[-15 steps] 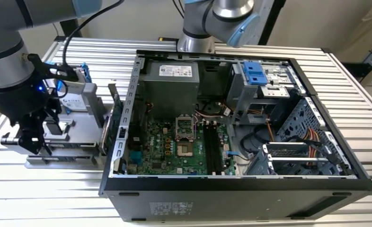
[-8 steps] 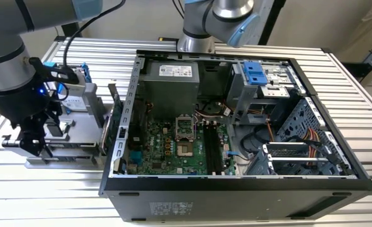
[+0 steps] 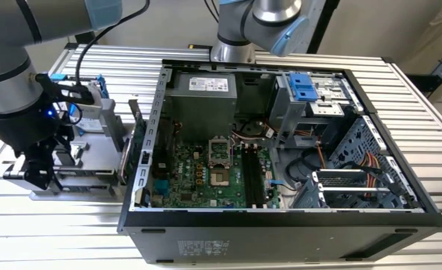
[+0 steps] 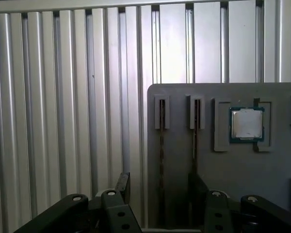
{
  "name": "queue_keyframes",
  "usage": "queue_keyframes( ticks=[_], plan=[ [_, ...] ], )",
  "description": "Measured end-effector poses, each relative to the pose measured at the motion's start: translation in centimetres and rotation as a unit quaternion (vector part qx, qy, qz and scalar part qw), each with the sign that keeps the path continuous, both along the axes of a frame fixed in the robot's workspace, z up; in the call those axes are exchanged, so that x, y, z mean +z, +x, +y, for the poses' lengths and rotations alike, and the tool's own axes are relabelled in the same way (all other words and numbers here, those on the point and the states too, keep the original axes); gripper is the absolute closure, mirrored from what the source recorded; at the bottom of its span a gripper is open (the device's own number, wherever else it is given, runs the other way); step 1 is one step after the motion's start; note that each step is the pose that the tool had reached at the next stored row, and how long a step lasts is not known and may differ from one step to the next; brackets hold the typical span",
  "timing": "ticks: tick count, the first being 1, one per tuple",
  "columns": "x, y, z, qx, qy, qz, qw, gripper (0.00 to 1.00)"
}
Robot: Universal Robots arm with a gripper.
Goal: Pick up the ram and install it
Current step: 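Pick up the ram and move it above insertion slot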
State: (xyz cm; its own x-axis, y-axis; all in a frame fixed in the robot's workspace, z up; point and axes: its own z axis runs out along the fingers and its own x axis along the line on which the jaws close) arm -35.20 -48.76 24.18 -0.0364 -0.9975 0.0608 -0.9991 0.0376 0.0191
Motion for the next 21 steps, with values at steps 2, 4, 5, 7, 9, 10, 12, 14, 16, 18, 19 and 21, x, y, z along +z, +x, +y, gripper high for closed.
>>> queue_keyframes(
  ticks=[2,4,5,7,9,10,12,14,16,18,19,21],
  plan=[
    [-0.15,0.0,-0.12,0.0,0.0,0.0001,1.0,0.0],
    [-0.31,0.0,-0.2,0.0,0.0001,0.0003,1.0,0.0],
    [-0.38,0.0,-0.22,0.0,0.0001,0.0004,1.0,0.0],
    [-0.56,0.0,-0.25,0.0,0.0,0.0005,1.0,0.0],
    [-0.75,0.0,-0.25,0.0,0.0,0.0006,1.0,0.0],
    [-0.87,0.0,-0.25,0.0,0.0001,0.0005,1.0,0.0],
    [-1.54,0.0,-0.25,0.0,0.0,0.0006,1.0,0.0],
    [-1.75,0.0,-0.25,0.0,0.0,0.0007,1.0,0.0],
    [-1.97,0.0,-0.25,0.0,0.0,0.0006,1.0,0.0],
    [-2.18,0.0,-0.25,0.0,0.0,0.0006,1.0,0.0],
    [-2.28,0.0,-0.25,0.0,0.0,0.0006,1.0,0.0],
    [-2.49,0.0,-0.25,0.0,0.0,0.0006,1.0,0.0]
  ],
)
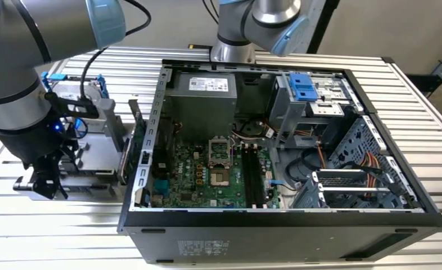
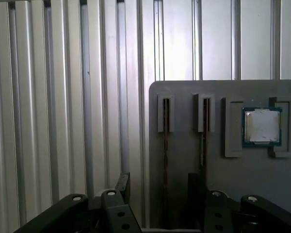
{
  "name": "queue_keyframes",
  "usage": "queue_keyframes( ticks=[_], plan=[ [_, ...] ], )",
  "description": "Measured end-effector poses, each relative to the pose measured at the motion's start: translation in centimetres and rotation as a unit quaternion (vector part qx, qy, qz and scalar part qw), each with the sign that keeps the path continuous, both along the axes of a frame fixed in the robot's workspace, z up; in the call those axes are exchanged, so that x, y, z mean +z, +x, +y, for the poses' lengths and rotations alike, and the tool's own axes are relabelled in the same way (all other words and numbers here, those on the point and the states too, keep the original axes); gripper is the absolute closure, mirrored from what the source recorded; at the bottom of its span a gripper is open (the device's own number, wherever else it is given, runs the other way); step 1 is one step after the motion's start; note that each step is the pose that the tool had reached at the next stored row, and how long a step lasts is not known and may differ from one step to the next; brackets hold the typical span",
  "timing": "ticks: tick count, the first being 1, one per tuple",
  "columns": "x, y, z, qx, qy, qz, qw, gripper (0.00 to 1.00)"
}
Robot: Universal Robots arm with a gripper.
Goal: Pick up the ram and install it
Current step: 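Pick up the ram and move it above insertion slot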
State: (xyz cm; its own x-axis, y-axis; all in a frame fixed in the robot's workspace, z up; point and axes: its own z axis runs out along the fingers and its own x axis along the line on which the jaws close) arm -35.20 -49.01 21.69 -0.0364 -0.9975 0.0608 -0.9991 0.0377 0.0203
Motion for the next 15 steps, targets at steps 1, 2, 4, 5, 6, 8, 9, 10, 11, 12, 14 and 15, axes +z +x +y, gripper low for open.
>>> queue_keyframes(
  ticks=[1,2,4,5,6,8,9,10,11,12,14,15],
  plan=[
    [-0.09,0.0,0.0,0.0,0.0,0.0,1.0,0.0],
    [-0.22,0.0,0.0,0.0,0.0,0.0,1.0,0.0],
    [-0.42,0.0,0.0,0.0,0.0,0.0,1.0,0.0],
    [-0.51,0.0,0.0,0.0,0.0,0.0,1.0,0.0],
    [-0.61,0.0,0.0,0.0,0.0,0.0,1.0,0.0],
    [-0.8,0.0,0.0,0.0,0.0,0.0,1.0,0.0],
    [-0.89,0.0,0.0,0.0,0.0,0.0,1.0,0.0],
    [-0.96,0.0,0.0,0.0,0.0,0.0,1.0,0.0],
    [-1.02,0.0,0.0,0.0,0.0,0.0,1.0,0.0],
    [-1.1,0.01,0.0,0.0,0.0001,-0.0001,1.0,0.0],
    [-1.25,0.01,0.02,0.0,0.0001,-0.0002,1.0,0.0],
    [-1.33,0.0,0.02,0.0,0.0001,-0.0003,1.0,0.0]
  ],
)
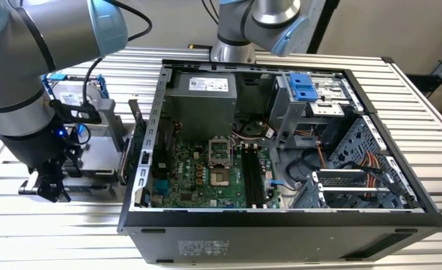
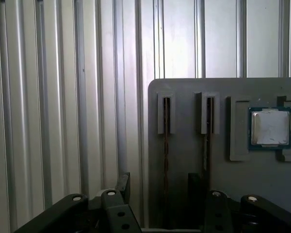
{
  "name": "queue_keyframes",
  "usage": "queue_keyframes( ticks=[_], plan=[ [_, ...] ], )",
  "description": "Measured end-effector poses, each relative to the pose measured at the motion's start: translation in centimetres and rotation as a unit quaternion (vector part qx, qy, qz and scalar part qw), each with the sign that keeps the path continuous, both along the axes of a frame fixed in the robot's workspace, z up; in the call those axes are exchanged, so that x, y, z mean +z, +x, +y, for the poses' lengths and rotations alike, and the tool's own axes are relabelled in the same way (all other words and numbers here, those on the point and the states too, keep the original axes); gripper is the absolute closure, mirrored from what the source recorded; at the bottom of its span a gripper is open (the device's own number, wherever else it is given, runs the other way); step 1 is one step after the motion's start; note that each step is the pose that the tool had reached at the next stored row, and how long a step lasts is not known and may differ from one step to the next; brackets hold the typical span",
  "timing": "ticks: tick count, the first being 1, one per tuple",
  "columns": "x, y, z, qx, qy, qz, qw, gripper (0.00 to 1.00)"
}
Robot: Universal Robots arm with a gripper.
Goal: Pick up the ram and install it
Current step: 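Pick up the ram and move it above insertion slot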
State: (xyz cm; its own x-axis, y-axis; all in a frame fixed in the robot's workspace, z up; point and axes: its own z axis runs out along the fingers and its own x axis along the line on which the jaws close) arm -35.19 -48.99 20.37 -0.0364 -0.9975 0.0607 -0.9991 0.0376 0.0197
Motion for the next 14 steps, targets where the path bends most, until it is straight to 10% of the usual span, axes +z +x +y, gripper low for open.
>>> queue_keyframes(
  ticks=[14],
  plan=[
    [-0.86,0.0,0.04,0.0,0.0007,-0.0011,1.0,0.0]
  ],
)
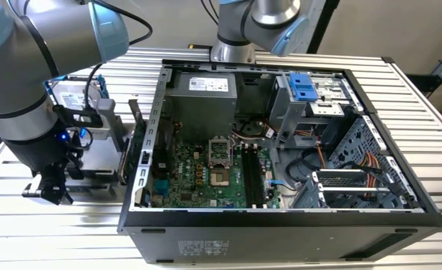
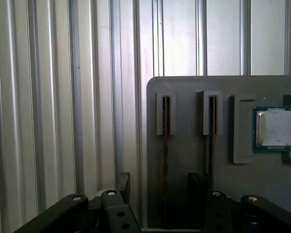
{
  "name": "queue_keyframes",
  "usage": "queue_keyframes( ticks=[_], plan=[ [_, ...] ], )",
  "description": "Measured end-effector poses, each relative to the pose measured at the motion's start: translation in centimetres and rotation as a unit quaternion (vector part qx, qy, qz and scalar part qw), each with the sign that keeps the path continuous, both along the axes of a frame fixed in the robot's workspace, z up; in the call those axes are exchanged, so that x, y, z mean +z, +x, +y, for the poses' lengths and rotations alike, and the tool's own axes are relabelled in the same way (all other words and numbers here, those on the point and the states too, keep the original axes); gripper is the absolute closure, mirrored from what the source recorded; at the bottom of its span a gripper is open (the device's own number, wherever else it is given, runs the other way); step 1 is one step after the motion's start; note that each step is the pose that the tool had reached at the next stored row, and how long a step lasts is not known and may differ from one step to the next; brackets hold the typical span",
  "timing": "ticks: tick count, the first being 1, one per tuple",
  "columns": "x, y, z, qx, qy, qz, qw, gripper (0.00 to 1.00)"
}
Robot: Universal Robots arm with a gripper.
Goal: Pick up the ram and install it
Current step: 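Pick up the ram and move it above insertion slot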
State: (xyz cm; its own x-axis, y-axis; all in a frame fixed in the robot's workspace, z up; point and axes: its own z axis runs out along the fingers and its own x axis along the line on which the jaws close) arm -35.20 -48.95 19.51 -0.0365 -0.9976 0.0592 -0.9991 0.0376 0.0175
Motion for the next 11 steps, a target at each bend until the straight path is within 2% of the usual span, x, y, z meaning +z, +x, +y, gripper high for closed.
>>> queue_keyframes(
  ticks=[11],
  plan=[
    [-0.01,0.0,0.0,0.0,0.0,0.0,1.0,0.0]
  ],
)
